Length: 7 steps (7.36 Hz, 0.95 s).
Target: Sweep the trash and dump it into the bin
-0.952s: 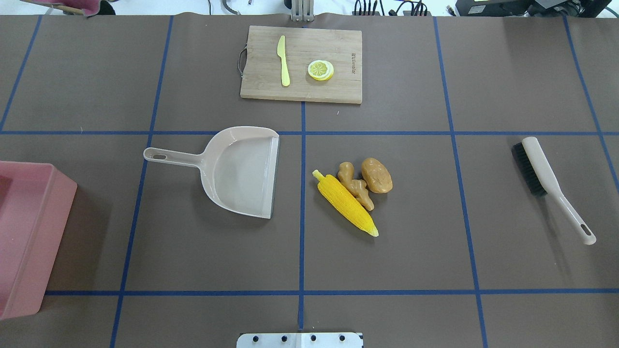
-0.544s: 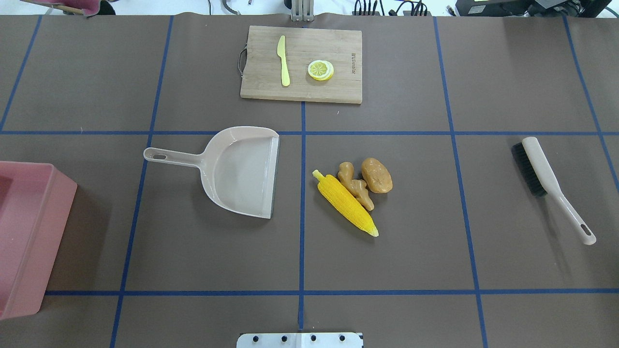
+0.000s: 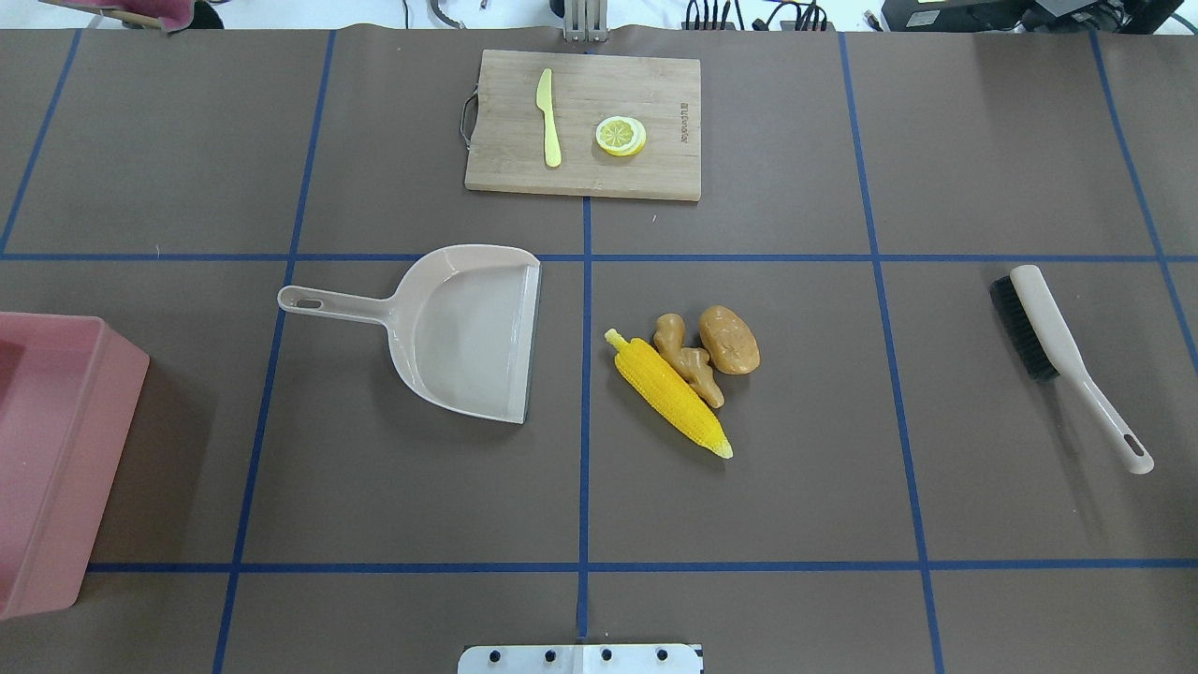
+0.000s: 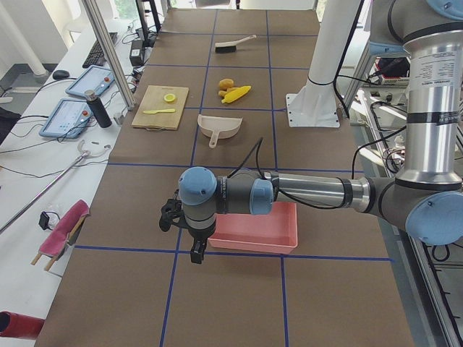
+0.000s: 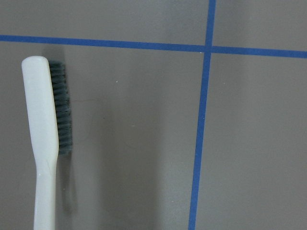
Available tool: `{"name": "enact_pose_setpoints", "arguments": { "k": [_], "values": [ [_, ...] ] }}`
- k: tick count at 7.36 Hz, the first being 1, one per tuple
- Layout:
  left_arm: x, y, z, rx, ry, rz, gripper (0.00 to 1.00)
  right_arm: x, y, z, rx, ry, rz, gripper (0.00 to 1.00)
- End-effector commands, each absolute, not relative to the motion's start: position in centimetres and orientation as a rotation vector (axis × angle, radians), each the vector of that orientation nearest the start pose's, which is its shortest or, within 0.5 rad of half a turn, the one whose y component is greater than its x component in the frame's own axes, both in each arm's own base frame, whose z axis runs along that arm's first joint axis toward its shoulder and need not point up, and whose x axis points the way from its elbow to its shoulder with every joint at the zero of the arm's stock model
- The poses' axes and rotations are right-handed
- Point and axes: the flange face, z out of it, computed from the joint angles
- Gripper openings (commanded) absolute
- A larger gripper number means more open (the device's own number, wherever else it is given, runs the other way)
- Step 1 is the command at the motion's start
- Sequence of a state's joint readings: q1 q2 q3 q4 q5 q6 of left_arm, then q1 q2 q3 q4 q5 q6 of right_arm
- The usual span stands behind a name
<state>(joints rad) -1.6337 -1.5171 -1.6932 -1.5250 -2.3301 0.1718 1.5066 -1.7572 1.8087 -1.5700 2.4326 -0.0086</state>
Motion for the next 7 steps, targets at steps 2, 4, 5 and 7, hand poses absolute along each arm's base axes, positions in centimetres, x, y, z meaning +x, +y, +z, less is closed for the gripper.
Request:
{"name": "enact_pose_setpoints", "arguments": {
  "k": [2,4,5,7],
  "values": [
    [-9.4,-46.5,63.2,0.108,0.752,0.113,0.99,-4.7,-42.1,60.1,-0.055,-0.849,-0.179,1.00],
    [-9.4,-46.5,63.0,0.113,0.752,0.114,0.99,-9.9,-41.7,57.2,-0.050,-0.831,-0.172,1.00],
    [-9.4,-46.5,62.9,0.114,0.752,0.115,0.99,-12.5,-41.0,56.9,-0.072,-0.834,-0.181,1.00],
    [-9.4,-46.4,62.8,0.113,0.752,0.114,0.99,-16.5,-40.0,56.8,-0.088,-0.794,-0.194,1.00]
  ]
}}
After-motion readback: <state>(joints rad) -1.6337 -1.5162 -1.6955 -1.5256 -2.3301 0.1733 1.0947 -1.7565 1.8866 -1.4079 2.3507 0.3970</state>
